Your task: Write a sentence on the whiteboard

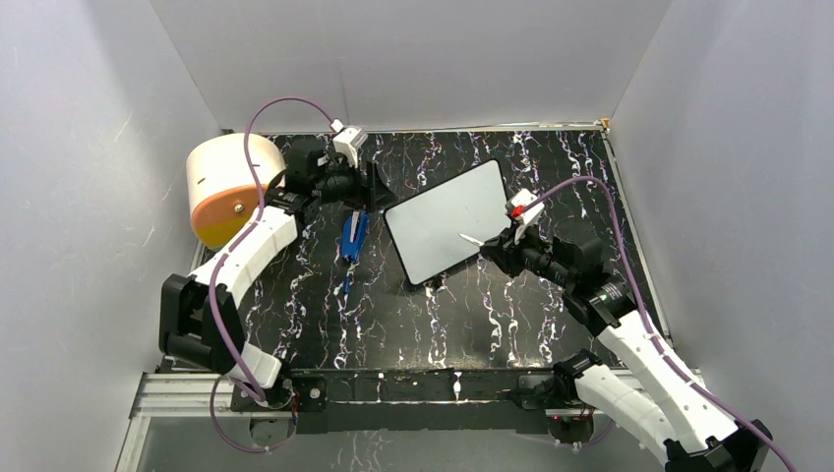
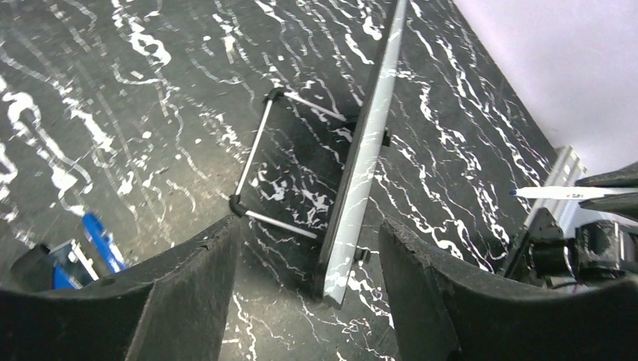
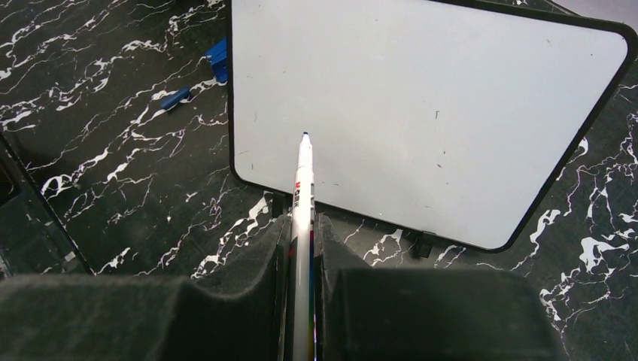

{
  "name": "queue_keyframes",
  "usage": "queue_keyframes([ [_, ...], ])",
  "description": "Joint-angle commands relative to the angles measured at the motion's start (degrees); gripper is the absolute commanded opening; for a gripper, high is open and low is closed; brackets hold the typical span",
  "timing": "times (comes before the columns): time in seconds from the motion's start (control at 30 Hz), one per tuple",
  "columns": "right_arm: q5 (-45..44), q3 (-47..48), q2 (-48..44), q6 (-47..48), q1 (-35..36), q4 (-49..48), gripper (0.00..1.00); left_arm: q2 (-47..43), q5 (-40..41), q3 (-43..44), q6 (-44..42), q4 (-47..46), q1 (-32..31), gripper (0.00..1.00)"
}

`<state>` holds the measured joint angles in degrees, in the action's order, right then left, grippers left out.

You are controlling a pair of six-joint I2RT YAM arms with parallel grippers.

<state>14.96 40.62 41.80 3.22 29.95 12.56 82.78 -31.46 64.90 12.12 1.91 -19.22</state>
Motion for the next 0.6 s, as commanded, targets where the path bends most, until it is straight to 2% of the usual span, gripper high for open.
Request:
queue_keyframes([
  [0.0,1.8,3.5,0.7,0.2,-0.2,-1.7,0.00,3.2,-10.7,5.7,-2.4,0.3,0.2,0.62],
  [0.2,3.6,3.9,2.8,0.1,-0.1,-2.6,0.00,9.0,-18.4,9.0,-2.9,1.0,0.2,0.52],
  [0.57,4.8,5.4,7.3,0.2,1.3,-5.2,0.00,14.6,-23.7,11.6,-3.5,1.3,0.1,0.27],
])
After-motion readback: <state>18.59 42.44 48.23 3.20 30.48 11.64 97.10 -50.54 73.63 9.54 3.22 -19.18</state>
